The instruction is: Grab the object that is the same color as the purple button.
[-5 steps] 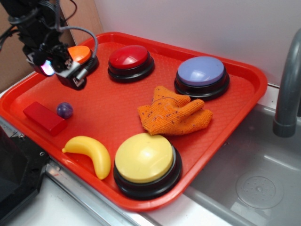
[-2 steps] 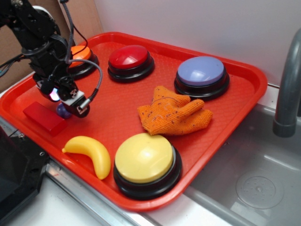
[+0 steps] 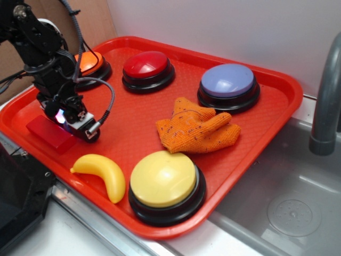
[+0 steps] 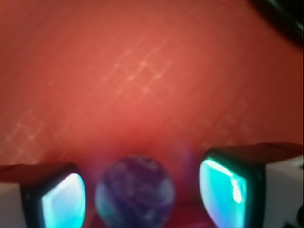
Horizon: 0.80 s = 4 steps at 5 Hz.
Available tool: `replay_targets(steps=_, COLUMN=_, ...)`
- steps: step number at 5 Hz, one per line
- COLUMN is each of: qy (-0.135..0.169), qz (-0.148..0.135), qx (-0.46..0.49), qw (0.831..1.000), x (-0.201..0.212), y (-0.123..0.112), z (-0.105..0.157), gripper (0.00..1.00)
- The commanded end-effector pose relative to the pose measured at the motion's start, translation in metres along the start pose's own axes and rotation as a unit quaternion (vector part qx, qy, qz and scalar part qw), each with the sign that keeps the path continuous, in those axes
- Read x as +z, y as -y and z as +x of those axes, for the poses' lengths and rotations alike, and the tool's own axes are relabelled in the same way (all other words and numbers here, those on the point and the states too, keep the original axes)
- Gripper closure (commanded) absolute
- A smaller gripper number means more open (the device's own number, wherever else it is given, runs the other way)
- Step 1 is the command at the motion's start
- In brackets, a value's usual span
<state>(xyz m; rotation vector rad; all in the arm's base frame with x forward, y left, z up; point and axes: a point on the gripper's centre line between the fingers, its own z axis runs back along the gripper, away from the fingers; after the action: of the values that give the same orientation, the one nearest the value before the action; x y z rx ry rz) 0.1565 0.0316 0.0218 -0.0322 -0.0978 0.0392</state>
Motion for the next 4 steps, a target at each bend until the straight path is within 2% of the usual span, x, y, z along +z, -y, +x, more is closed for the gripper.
replay_targets(steps=1, qy=-0.009, qz=-0.015, qx=-0.010, qw=1.000, x=0.006, y=-0.004, z=0.003, gripper=1.00)
replay_targets(steps=2, qy=0.006, qz=-0.014, qx=-0.010, qw=1.000, x=0.022, y=-0.003, z=0.007, gripper=1.00)
replay_targets(steps=4, qy=0.017, qz=0.005, qx=-0.010, qw=1.000, x=0.088, y=0.023, z=0.048, gripper=1.00)
